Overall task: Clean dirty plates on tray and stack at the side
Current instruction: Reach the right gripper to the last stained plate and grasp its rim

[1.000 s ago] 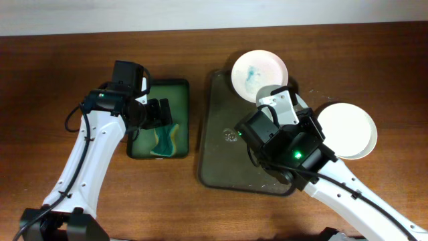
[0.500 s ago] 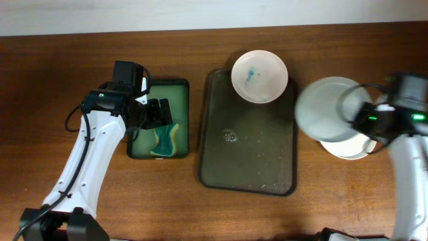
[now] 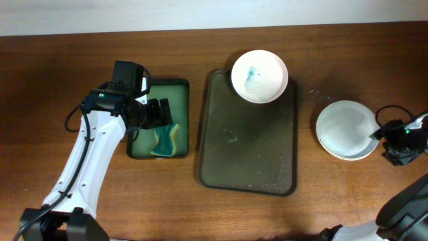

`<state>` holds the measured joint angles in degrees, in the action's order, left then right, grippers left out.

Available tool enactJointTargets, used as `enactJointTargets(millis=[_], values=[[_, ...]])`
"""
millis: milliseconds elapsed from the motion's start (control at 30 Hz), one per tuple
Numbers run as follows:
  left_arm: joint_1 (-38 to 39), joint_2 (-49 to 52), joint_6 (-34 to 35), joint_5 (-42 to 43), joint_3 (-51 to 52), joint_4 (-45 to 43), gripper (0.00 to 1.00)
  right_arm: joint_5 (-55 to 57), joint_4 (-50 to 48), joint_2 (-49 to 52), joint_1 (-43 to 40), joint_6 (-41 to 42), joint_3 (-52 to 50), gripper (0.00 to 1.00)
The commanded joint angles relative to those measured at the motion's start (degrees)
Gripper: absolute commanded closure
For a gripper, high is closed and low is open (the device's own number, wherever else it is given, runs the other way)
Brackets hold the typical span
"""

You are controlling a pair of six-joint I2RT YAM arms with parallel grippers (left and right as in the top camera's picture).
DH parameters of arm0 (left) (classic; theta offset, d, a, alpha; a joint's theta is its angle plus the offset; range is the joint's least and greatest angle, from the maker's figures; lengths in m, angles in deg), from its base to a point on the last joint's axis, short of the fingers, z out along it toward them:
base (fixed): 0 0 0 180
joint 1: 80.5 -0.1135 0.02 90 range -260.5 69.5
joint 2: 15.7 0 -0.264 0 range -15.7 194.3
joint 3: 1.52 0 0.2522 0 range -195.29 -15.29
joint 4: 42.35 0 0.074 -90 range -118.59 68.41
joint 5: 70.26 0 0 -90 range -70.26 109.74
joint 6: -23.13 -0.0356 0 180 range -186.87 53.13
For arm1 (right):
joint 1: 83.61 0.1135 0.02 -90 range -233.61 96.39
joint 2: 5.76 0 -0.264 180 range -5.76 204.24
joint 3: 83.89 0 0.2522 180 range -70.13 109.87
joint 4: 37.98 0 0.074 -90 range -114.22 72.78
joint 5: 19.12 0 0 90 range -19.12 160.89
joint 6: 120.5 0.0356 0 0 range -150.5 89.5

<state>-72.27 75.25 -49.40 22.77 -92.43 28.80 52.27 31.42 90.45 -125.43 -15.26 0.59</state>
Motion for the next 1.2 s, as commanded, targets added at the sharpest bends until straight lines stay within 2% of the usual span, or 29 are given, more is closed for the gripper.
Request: enactJointTargets(millis=[0,100,167,200,267,367,433,533,700,767,833,900,1033,1167], values=[[0.0,-0.3,-1.1,0.0,-0.8,-0.1,0.01,-17.0,2.0,-8.2,7.3,-8.3,5.9,0.58],[0.0,-0.3,-1.1,0.0,-0.8,-0.1,0.00,-10.6,5.9,-10.5,19.6,-12.0,11.6,0.59],[0.0,-0.3,-1.1,0.0,-0.8,-0.1,0.01,-1.5,5.9,-9.9,29.2,-12.0,13.6,0.54],[0.0,-0.3,-1.1,0.0,-0.8,-0.1,0.01,5.3,4.2,-9.1,34.5,-12.0,13.6,0.50],[0.0,-0.3,-1.1,0.0,-0.8,-0.1,0.01,14.4,0.8,-6.6,40.9,-11.8,13.6,0.49],[0.0,-0.3,-1.1,0.0,-0.8,-0.1,0.01,19.3,-8.7,0.2,45.7,-11.8,13.6,0.48],[0.0,-0.3,-1.1,0.0,-0.8,-0.1,0.01,19.1,-16.0,5.9,45.5,-9.3,13.6,0.49],[0.0,-0.3,-1.1,0.0,-0.8,-0.1,0.01,16.4,-24.5,13.5,44.8,-8.5,13.6,0.55],[0.0,-0.3,-1.1,0.0,-0.8,-0.1,0.00,14.8,-32.9,22.5,44.7,-8.2,13.6,0.56],[0.0,-0.3,-1.1,0.0,-0.8,-0.1,0.01,15.2,-34.3,25.5,43.8,-4.7,13.6,0.58],[0.0,-0.3,-1.1,0.0,-0.8,-0.1,0.01,14.2,-34.1,26.4,43.1,-2.3,13.6,0.73],[0.0,-0.3,-1.1,0.0,-0.8,-0.1,0.01,10.2,-32.8,26.1,43.0,-2.3,13.6,0.96],[0.0,-0.3,-1.1,0.0,-0.8,-0.1,0.00,3.6,-24.7,20.0,43.0,-1.9,13.6,0.96],[0.0,-0.3,-1.1,0.0,-0.8,-0.1,0.01,4.2,-12.2,8.6,43.4,-1.0,13.6,0.96]])
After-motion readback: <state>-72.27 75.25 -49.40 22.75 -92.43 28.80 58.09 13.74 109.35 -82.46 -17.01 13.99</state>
